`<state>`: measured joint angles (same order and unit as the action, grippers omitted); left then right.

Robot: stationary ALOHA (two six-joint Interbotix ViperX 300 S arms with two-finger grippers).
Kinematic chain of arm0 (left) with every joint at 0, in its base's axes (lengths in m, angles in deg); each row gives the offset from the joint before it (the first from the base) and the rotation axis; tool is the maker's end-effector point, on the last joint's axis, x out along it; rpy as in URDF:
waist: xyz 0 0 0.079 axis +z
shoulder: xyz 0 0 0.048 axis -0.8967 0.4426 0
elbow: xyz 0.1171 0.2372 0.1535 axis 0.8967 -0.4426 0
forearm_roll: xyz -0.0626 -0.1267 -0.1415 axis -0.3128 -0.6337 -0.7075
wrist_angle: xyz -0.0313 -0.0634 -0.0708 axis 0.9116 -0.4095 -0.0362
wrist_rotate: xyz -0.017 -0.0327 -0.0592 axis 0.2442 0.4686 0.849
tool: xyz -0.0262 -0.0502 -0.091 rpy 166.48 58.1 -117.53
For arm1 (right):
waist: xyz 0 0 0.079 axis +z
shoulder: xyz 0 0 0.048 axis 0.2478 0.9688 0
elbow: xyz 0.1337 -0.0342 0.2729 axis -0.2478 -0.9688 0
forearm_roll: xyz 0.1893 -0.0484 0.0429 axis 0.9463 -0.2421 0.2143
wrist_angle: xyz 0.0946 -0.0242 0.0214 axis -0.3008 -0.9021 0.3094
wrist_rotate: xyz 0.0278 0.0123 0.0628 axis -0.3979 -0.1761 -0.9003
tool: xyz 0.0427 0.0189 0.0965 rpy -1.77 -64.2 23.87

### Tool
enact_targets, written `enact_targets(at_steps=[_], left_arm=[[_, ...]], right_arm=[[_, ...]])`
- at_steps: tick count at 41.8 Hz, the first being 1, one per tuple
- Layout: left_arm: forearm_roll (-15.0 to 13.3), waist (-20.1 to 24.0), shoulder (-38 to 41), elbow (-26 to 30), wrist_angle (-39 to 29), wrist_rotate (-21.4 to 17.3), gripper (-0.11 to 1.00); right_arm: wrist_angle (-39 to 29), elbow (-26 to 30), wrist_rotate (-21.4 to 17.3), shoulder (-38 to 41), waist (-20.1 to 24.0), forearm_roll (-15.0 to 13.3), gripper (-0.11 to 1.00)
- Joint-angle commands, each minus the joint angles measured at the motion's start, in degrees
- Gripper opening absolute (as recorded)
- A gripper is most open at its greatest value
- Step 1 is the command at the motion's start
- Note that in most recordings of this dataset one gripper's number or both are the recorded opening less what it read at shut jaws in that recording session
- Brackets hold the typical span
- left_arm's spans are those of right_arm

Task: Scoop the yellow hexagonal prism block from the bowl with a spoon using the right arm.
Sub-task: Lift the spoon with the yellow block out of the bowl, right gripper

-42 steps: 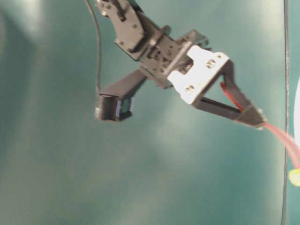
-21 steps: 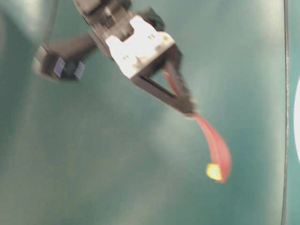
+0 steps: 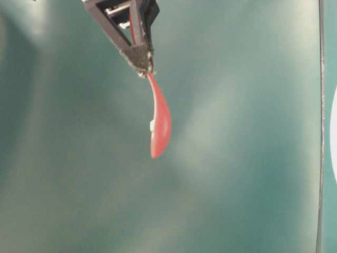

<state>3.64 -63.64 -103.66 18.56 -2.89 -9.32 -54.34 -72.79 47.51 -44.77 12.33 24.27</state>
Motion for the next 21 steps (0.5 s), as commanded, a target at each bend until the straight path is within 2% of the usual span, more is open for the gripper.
enact_targets(at_steps=[1,11,21], left_arm=[[0.09,-0.09,0.35,0.97,0.35,0.00,0.00],[0.18,0.00,0.35,1.05,0.62,0.09,0.00],[0.18,0.00,0.26,0.97,0.70,0.09,0.00]], right_arm=[[0.62,0.62,0.09,-0.26,0.09,-0.18,0.22],[1.05,1.49,0.35,1.49,0.09,-0.35,0.23],[1.14,1.41,0.35,1.49,0.09,-2.90,0.22]])
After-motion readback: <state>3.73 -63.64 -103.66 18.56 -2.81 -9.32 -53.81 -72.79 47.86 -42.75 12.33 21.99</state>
